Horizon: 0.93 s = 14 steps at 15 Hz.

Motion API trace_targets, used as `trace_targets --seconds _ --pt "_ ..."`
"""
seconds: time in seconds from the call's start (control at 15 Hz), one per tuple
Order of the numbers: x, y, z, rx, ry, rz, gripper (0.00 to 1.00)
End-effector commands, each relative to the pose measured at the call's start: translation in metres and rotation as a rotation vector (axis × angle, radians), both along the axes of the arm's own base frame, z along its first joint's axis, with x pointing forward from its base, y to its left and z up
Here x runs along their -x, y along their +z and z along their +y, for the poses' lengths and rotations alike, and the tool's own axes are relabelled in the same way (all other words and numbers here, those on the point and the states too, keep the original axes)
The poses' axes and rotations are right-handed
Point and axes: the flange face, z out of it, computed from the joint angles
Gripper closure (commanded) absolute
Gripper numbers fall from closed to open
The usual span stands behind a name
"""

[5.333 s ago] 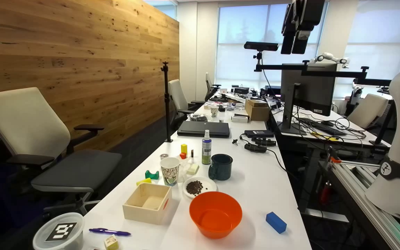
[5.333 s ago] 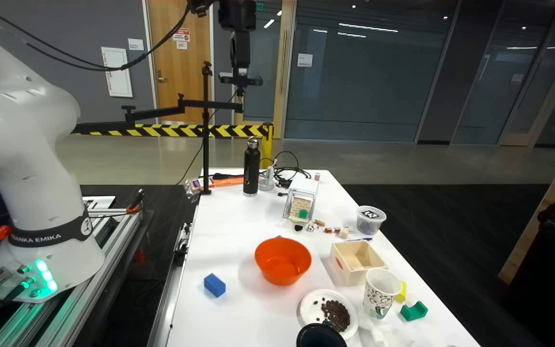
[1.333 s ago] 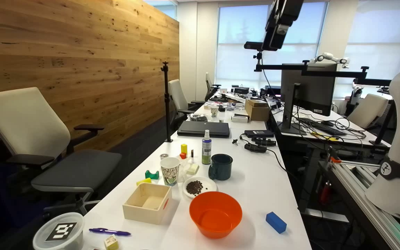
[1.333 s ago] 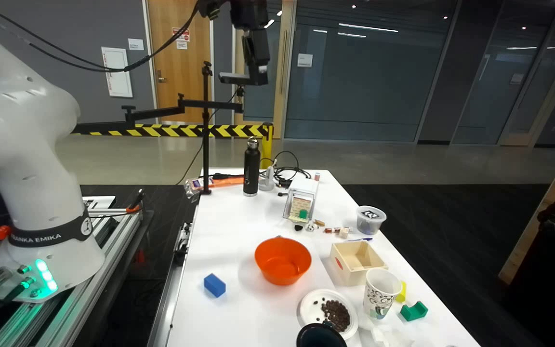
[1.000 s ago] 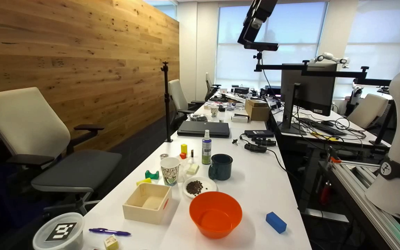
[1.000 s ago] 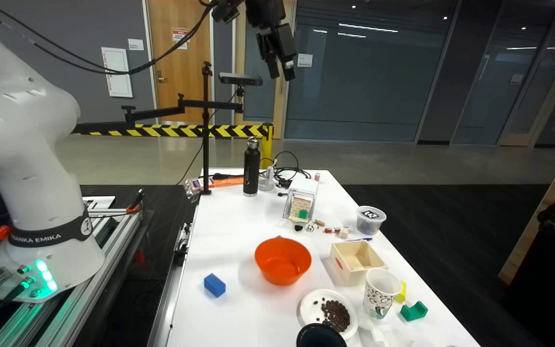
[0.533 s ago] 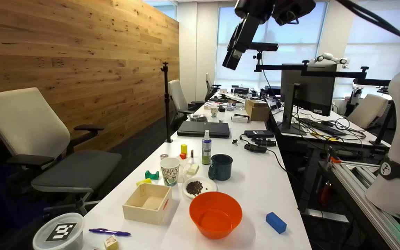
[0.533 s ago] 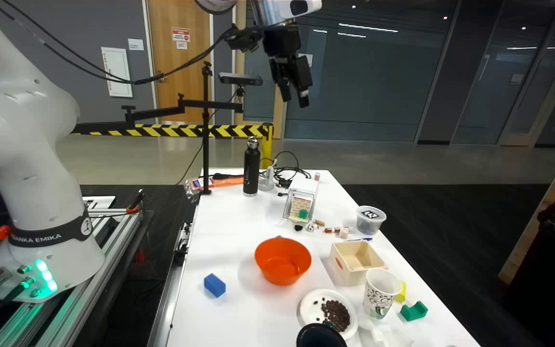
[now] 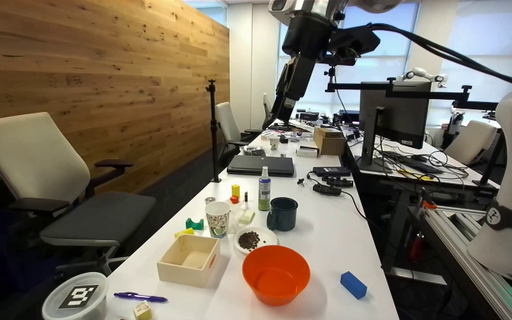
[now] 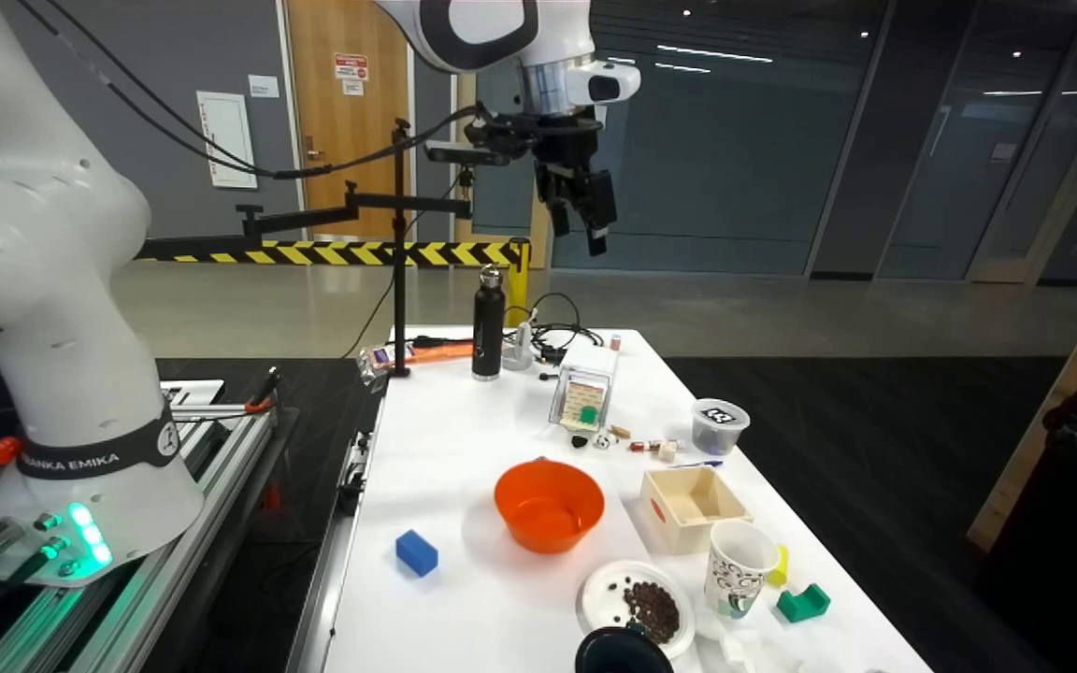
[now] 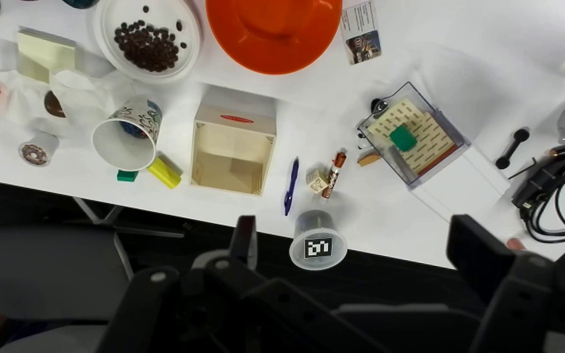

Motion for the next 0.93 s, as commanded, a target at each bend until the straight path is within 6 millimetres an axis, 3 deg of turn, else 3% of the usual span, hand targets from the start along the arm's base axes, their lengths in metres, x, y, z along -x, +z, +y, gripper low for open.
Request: trace_targets --seconds 0.0,0.2,0.4,0.6,0.87 --pt "0.0 0.001 0.0 0.0 0.0 0.0 0.0" --pt "0.002 0.005 0.007 -0.002 -0.021 -0.02 0.0" --pt "-0.005 -0.012 0.011 -0.036 -0.044 -0.04 0.0" --pt "-0.008 -0.048 -0.003 -0.035 -0.03 -0.049 0.0" --pt "0.002 -0.119 -0.036 -0.055 -0.01 -0.051 0.0"
